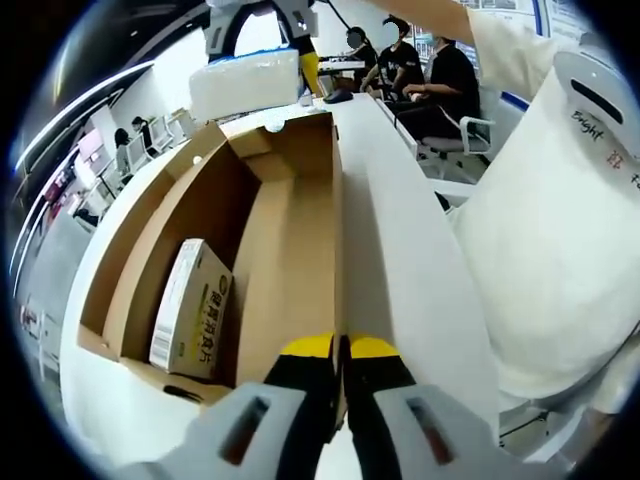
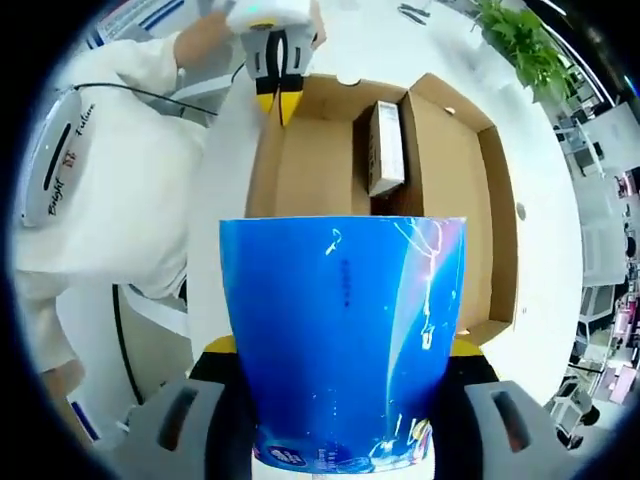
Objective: Operate the shoe box by opening the lid, removing the specified soft item, and placing it in the target area until the item is outside and the box remains undamaged.
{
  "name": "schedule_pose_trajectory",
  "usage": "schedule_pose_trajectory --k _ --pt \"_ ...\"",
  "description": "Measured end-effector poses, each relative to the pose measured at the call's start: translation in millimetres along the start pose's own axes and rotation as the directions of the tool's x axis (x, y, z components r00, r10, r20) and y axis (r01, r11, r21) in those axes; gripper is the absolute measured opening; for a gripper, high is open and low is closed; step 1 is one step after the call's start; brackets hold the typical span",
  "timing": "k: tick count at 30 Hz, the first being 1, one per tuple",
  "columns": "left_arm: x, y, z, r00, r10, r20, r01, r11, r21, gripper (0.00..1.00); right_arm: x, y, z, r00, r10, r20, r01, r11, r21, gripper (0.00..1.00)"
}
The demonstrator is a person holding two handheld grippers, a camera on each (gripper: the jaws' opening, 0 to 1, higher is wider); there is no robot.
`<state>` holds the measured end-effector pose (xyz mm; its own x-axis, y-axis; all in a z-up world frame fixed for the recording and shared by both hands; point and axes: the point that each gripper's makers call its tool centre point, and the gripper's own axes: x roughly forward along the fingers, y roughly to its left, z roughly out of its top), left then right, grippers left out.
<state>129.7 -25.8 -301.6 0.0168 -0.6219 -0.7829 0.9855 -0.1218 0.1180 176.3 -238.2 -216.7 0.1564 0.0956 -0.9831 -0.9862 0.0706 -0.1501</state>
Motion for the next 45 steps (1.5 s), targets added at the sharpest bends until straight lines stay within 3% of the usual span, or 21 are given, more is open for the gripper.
schedule_pose_trajectory --k 12,45 --pt "0.5 -0.2 0.5 1.0 0.0 -0.001 0.0 1.0 0.0 0.02 -1.3 5.5 -36.3 1.0 0.001 -0.03 0.001 0.999 0.047 0.69" --pt "0.2 -0.7 0.9 1.0 -0.001 -0.007 0.001 1.0 0.0 0.02 0.8 1.3 -100.4 0.994 -0.044 -0.099 0.054 0.993 0.103 0.7"
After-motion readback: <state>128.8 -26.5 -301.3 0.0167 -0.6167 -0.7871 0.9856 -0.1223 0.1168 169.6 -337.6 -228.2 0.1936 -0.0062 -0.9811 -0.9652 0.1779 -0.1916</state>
